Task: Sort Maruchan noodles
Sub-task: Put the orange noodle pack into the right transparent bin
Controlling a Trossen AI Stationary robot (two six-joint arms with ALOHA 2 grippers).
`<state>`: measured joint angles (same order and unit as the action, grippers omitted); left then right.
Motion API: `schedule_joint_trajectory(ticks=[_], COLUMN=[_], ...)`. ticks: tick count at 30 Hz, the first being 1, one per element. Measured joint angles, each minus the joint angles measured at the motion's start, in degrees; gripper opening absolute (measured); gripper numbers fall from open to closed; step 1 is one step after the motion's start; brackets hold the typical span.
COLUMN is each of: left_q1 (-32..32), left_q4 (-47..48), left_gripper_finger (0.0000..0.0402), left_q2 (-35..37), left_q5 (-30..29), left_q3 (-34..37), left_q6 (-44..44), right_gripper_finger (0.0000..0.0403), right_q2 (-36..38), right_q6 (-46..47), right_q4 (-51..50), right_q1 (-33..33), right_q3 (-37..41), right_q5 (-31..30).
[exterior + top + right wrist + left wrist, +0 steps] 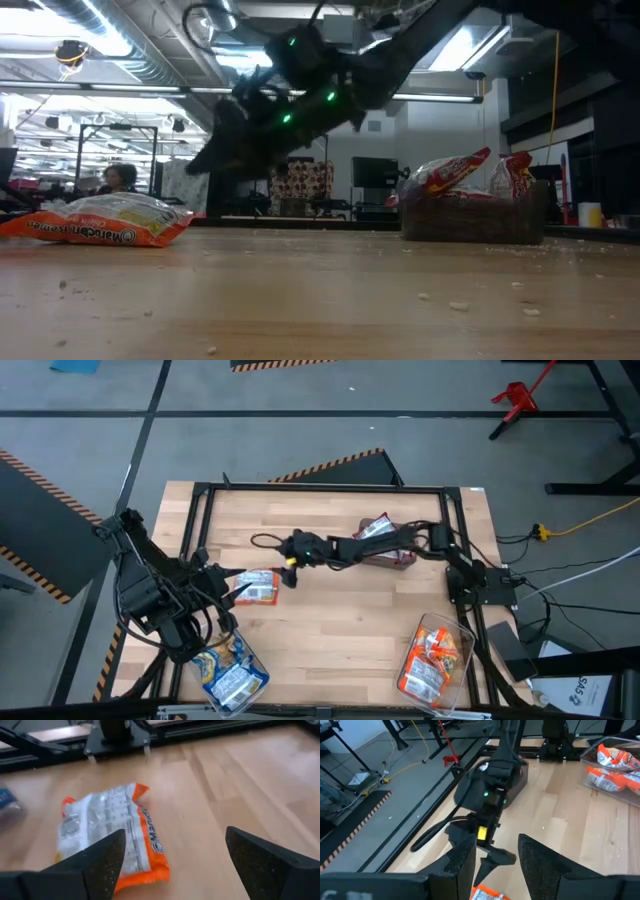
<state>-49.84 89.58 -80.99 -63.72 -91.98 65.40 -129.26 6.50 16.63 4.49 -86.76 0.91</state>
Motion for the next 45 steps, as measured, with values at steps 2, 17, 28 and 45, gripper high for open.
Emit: schedule_joint_trajectory(ticks=[2, 17, 28, 45], left_q1=[0.0, -0.1, -0.1, -0.1], left_q4=[0.0, 0.4, 0.4, 0.4], left_gripper_finger=[0.0141, 0.0141, 0.0141, 0.0141], left_q2=[0.0, 0.0, 0.0, 0.0], left_q5=[0.2, 0.5, 0.6, 0.6], left_q3=[0.0, 0.0, 0.0, 0.0], left_q6=[0.0, 0.1, 0.5, 1.5], right_gripper_finger=[0.0327, 0.0312, 0.0118, 0.0001], right_q2=[-1.8, -9.7, -9.3, -0.8], right_q6=[0.7, 2.3, 2.2, 5.1], right_q4=[-0.3, -6.9, -14.1, -30.1], right_q1=[0.6, 0.8, 0.9, -1.4], right_q3=[-1.5, -9.2, -9.5, -8.9], right_q5=[1.1, 5.5, 7.6, 7.1])
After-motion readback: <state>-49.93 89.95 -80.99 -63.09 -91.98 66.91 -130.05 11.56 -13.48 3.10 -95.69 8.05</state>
